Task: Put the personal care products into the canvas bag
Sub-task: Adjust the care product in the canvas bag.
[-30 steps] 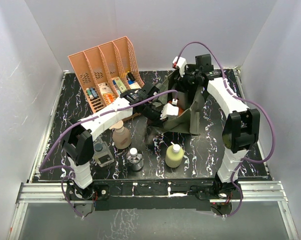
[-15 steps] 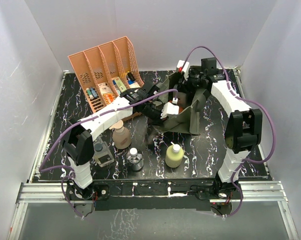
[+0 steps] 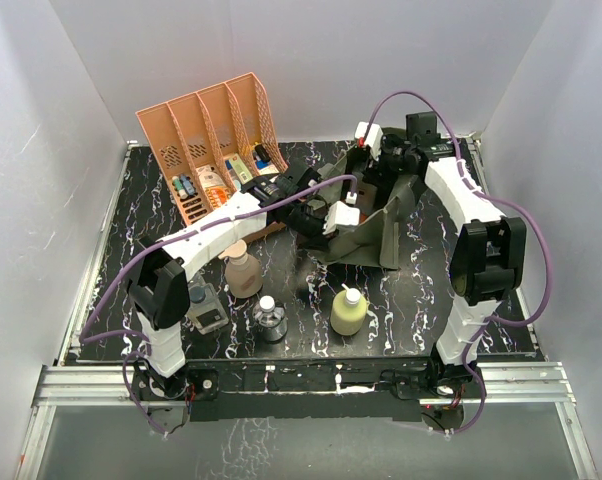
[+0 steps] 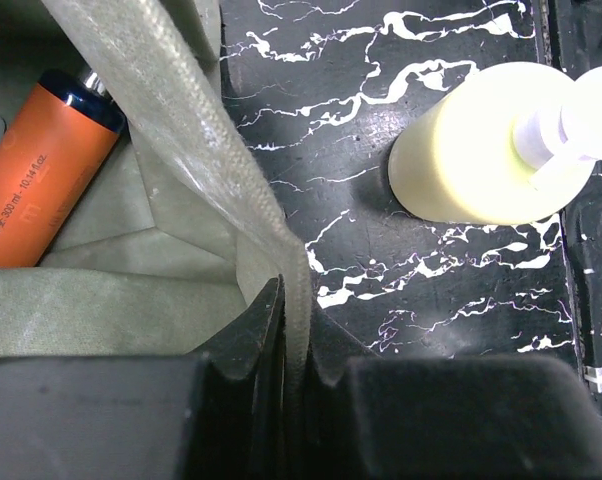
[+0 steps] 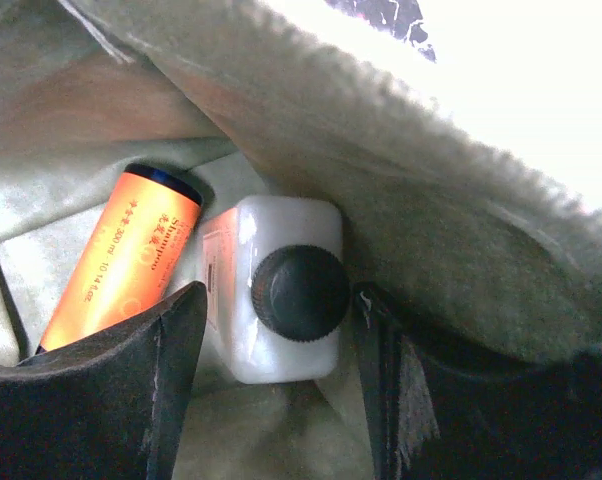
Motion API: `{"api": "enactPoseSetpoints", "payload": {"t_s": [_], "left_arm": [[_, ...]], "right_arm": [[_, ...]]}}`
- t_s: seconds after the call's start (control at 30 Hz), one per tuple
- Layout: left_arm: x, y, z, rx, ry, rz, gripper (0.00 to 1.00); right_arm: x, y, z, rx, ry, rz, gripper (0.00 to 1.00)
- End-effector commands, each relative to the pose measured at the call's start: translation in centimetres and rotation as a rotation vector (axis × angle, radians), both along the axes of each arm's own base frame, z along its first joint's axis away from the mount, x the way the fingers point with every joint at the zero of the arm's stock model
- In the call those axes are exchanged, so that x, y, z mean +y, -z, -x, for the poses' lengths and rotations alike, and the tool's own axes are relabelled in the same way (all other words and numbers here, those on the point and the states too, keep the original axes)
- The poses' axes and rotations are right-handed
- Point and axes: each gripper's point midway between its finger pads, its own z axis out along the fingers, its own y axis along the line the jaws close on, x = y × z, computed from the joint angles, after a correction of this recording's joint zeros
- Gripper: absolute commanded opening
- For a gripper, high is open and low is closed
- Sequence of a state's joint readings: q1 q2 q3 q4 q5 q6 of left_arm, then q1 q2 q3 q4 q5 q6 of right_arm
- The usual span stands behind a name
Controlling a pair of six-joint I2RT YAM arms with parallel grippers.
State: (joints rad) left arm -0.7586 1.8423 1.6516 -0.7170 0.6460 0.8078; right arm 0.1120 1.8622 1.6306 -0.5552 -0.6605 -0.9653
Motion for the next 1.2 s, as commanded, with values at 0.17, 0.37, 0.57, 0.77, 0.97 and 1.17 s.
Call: {"api": "enactPoseSetpoints", "payload": {"t_s": [0.17,0.37,0.57,0.77,0.97,1.17], "left_arm": [[-0.8,-0.5,0.9,0.056,0.013,0.019,0.07],[-1.0,-0.5,0.7,0.059,0.006,0.022,0.08],[-1.1,-0.5,0.6,0.060,0.005,0.024,0.08],[-1.2,0.2,0.5,0.061,-0.001,0.013,0.08],[-0.4,2.1,1.3,0.045,0.057,-0.046,0.09],[-0.2,3.4,1.5,0.050,0.085,-0.073,0.09]], "right_arm": [[-1.4,-3.9,-1.3,-0.087,0.052,0.040,0.68],[0.5,-6.7,-0.3,-0.089,0.017,-0.011,0.71],[1.9,-9.4,1.7,-0.055,-0.004,-0.075,0.78],[2.3,-8.4,5.4,-0.001,-0.034,-0.075,0.78],[1.4,-3.6,8.7,0.089,-0.026,-0.037,0.77],[0.3,0.2,10.1,0.147,0.008,0.013,0.74]]}}
